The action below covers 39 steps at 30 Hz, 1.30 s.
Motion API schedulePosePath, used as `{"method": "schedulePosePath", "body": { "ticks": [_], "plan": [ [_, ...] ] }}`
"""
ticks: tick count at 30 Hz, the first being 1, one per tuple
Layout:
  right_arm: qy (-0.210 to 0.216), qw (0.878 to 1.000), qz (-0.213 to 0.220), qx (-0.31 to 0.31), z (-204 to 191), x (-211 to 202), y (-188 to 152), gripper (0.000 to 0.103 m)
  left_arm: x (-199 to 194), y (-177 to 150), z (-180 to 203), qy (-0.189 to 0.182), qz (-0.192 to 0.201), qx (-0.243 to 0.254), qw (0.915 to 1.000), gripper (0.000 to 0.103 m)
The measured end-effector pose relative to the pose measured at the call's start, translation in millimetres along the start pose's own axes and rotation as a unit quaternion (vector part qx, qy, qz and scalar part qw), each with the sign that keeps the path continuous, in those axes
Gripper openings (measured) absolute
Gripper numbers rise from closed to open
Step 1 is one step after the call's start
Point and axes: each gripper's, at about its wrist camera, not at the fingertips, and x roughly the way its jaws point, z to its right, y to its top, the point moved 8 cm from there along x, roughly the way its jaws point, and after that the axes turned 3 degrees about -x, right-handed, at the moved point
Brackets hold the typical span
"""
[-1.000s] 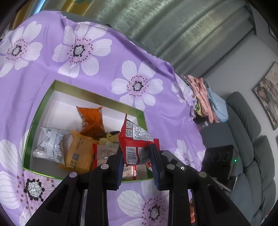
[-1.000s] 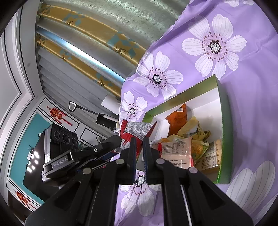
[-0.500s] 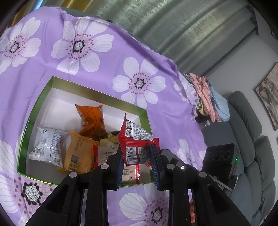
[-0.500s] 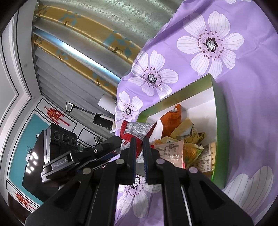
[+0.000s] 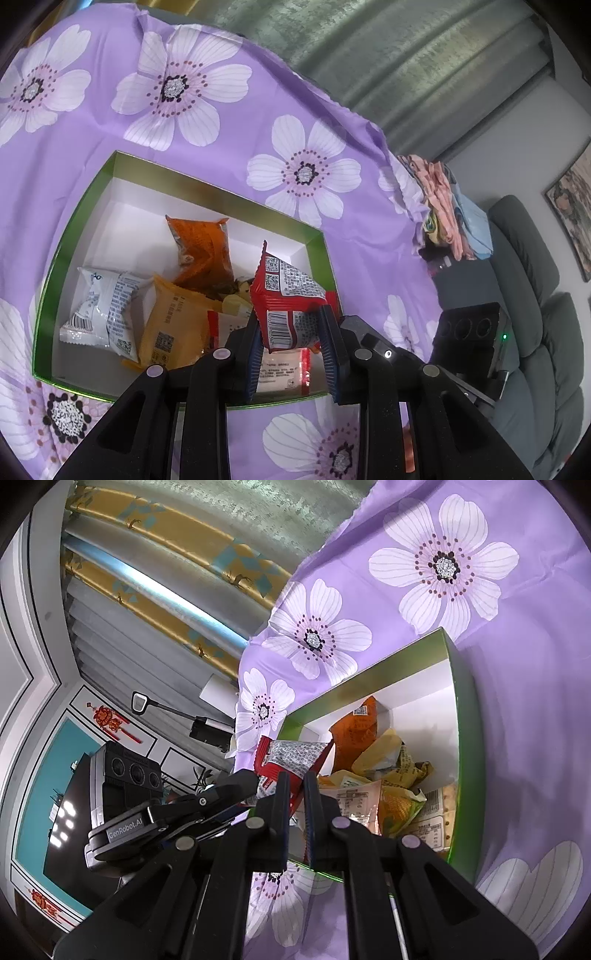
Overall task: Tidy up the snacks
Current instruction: 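Carry the red-and-silver packet over the green box and lower it inside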
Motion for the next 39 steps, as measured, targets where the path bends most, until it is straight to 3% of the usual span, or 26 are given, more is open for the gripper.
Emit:
{"method": "schedulePosePath", "body": {
  "ticks": [39],
  "plan": [
    [-0.044, 0.998, -0.033, -0.008, 16, 19, -9, 0.010, 19, -8, -22, 0.008, -0.024, -0.021, 0.9995, 0.028]
  ]
}}
